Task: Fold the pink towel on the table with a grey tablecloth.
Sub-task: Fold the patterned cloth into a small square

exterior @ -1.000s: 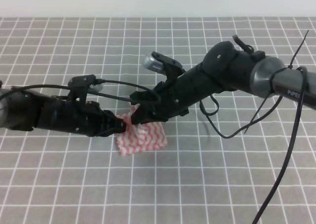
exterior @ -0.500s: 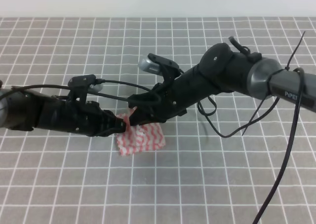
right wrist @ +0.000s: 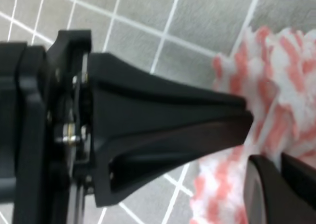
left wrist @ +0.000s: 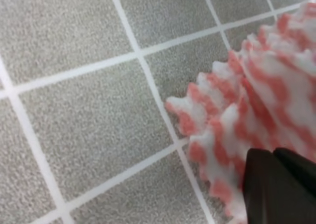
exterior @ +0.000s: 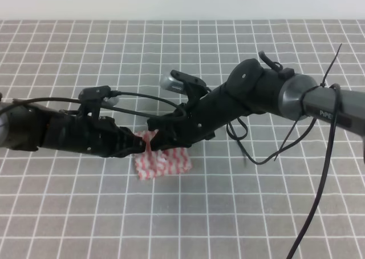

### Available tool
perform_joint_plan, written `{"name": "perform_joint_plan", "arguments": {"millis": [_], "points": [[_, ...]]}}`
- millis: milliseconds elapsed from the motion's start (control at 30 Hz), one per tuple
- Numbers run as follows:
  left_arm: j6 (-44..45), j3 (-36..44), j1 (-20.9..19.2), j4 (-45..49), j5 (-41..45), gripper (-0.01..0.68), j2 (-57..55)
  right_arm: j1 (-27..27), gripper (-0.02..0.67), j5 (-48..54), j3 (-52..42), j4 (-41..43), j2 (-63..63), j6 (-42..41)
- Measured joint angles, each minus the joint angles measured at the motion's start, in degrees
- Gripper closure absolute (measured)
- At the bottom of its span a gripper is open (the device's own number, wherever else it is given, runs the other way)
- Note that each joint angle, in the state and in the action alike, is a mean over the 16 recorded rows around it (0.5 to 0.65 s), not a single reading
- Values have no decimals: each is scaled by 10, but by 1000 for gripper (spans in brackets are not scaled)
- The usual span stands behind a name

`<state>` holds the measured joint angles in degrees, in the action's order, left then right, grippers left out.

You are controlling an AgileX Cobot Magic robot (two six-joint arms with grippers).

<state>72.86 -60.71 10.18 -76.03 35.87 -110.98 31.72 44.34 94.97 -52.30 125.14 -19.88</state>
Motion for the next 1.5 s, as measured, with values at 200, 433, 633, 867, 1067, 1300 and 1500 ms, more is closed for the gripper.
{"name": "perform_joint_plan", "arguments": {"millis": [200, 433, 633, 867, 1067, 1300, 1500], "points": [[-2, 0, -4, 14, 0, 674, 15, 0, 661, -7, 1, 0, -1, 0], [-14, 0, -25, 36, -2, 674, 38, 0, 651, -2, 3, 2, -1, -2], [-26, 0, -46, 46, -1, 674, 50, 0, 602, 8, 3, -3, 0, -8], [-31, 0, -59, 48, -1, 674, 54, 0, 491, 12, 4, -19, 0, -15], [-31, 0, -61, 41, 6, 674, 54, -3, 410, 11, 4, -31, -1, -17], [-22, 0, -54, 13, 27, 674, 53, -25, 435, 32, 4, -29, -3, -18], [-11, -3, -25, -11, 35, 674, 53, -54, 536, 68, 4, -17, -5, -18]]}}
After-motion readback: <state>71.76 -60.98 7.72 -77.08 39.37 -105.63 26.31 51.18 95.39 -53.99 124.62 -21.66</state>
